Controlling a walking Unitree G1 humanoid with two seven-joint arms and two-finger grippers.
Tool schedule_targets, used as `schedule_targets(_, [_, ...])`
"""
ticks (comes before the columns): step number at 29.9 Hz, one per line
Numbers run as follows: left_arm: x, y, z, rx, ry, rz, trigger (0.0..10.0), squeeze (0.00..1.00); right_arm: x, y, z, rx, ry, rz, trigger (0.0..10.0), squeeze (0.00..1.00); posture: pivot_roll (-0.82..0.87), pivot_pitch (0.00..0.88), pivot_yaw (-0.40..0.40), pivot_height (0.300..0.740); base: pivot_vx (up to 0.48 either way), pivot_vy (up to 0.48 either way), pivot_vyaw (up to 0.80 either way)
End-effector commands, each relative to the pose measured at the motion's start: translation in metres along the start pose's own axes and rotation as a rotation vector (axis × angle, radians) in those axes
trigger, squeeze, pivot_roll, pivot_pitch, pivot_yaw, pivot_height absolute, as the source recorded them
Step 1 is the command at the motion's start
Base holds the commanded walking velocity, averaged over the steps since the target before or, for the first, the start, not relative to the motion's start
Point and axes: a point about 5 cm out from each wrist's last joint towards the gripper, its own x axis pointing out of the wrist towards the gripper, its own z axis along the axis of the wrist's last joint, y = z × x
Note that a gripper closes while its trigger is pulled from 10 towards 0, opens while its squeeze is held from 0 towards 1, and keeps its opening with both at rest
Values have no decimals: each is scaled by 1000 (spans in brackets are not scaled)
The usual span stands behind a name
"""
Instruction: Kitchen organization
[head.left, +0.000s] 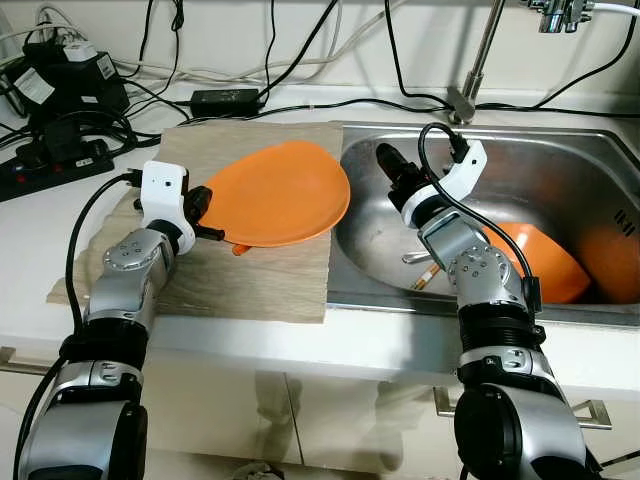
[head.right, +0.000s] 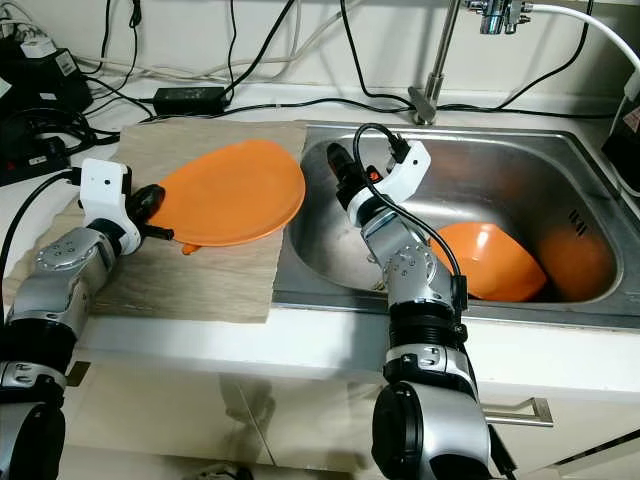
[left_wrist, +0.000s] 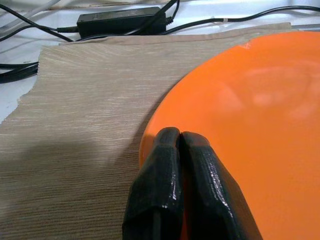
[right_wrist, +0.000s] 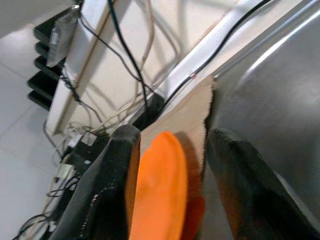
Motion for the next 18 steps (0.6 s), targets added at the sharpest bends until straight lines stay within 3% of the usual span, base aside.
schedule_targets(1, [-2, 1, -7, -6, 34, 5, 10000, 0, 3, 4, -5, 59, 27, 26, 10000, 333, -50, 0, 63, 740, 0, 0, 0])
schedule_targets(2, [-1, 1, -7, -5, 33, 5, 10000, 0, 4, 4, -8, 70, 36, 24, 10000, 0, -50, 0, 63, 740, 0, 0, 0])
schedule_targets(13, [0, -1, -3, -3, 24, -1, 10000, 0, 15, 13, -37, 85, 115, 43, 10000, 0, -44, 0, 61, 740, 0, 0, 0])
schedule_targets(18, [0, -1, -1, -4, 17, 0, 10000, 0, 21, 21, -45, 29, 134, 68, 10000, 0, -37, 0, 57, 740, 0, 0, 0])
